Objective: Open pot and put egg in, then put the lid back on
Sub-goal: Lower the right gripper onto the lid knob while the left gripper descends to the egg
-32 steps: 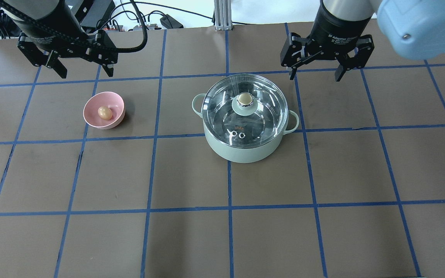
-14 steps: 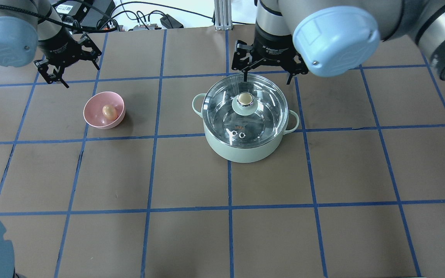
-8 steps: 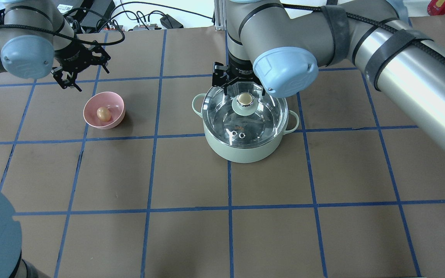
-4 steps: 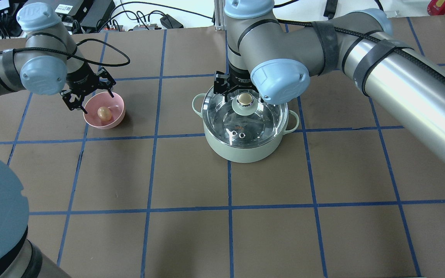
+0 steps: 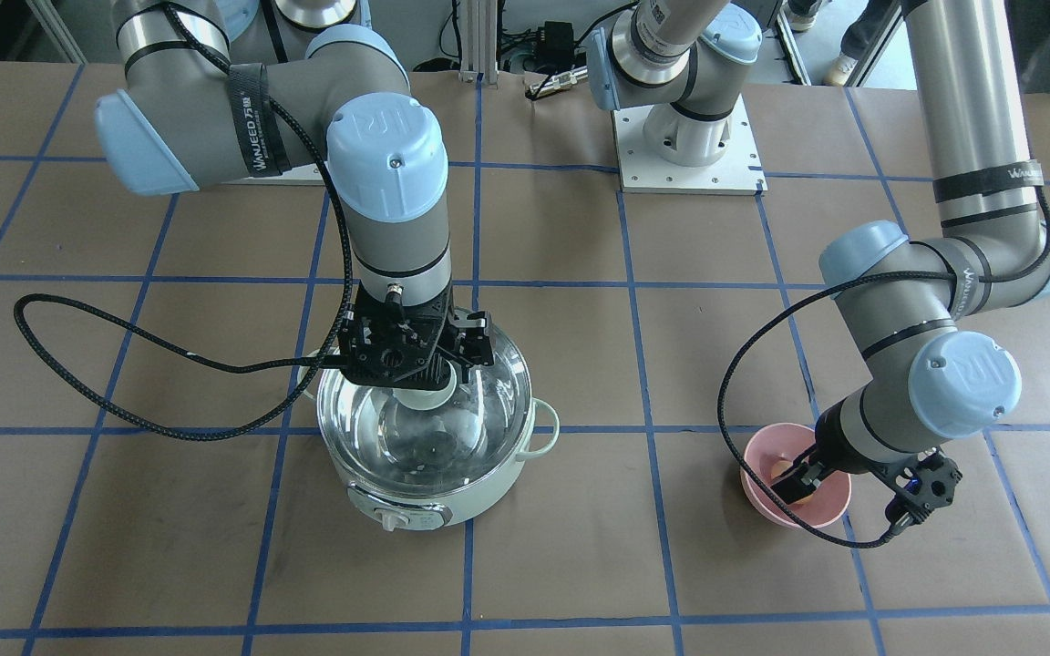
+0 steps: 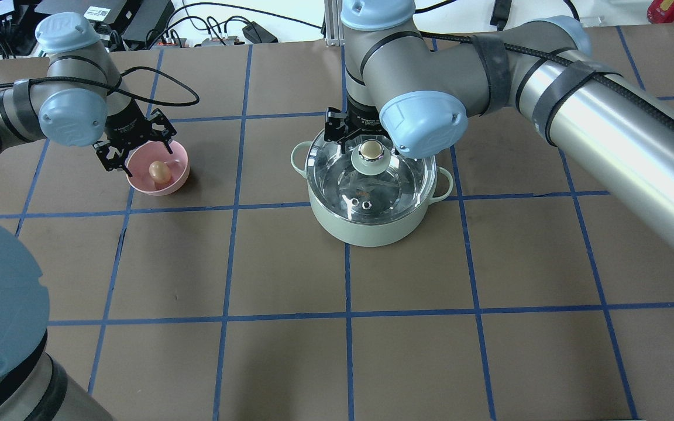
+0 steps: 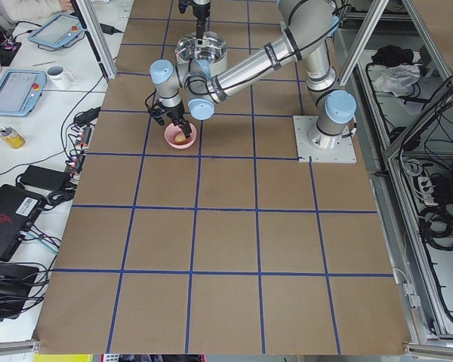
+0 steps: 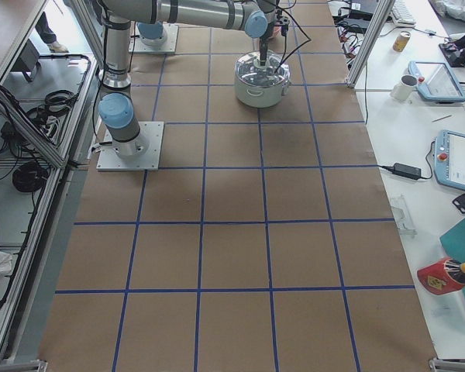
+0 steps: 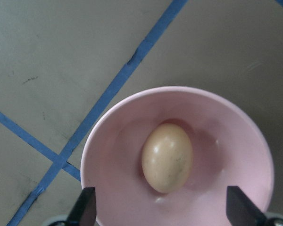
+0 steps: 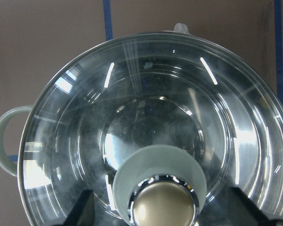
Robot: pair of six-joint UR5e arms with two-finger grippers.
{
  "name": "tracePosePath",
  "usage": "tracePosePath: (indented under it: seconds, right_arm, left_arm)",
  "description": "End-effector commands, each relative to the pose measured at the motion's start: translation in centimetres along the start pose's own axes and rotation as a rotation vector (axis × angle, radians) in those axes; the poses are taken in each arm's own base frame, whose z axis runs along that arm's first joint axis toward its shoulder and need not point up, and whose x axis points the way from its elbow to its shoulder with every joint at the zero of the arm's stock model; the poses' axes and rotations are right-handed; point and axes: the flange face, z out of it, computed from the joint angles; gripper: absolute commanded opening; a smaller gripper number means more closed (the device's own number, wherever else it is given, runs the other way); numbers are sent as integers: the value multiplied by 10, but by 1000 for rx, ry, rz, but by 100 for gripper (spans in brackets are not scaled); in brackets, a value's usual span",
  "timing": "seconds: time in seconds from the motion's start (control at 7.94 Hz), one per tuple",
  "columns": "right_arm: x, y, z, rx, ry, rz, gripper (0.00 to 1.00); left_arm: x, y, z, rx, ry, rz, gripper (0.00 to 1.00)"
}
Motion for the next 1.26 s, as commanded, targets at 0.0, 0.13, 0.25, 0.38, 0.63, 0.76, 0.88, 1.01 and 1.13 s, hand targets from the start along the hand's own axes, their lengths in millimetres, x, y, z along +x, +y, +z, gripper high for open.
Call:
tracePosePath:
  seconds: [0.0, 0.13, 0.25, 0.38, 0.63, 0.76, 0.88, 1.01, 1.13]
  right_arm:
    - [0, -3, 8, -9, 4, 2, 100]
    - [1, -4, 8, -6, 2, 4, 100]
    - [1, -5, 9, 1, 0, 4, 99]
    - [1, -6, 9, 1, 0, 6, 92]
    - [0, -7, 15, -11, -1, 7, 92]
    - [1, -7, 15, -10, 1, 9, 88]
    - [2, -8, 15, -9, -1, 21, 61]
    - [2, -8, 14, -8, -3, 26, 28]
    - [1, -8, 12, -7, -7, 24, 3]
  left_arm:
    - [1, 0, 8, -12, -2, 0, 90]
    - [1, 1, 9, -12, -5, 2, 90]
    - [4, -2, 14, -6, 3, 3, 90]
    - [7, -6, 23, -2, 8, 2, 90]
    - [7, -5, 28, -10, 6, 6, 90]
    - [8, -6, 37, -23, 0, 7, 91]
    - [11, -6, 46, -40, 6, 6, 91]
    - [12, -6, 46, -48, 22, 9, 91]
    - [12, -6, 46, -46, 21, 9, 90]
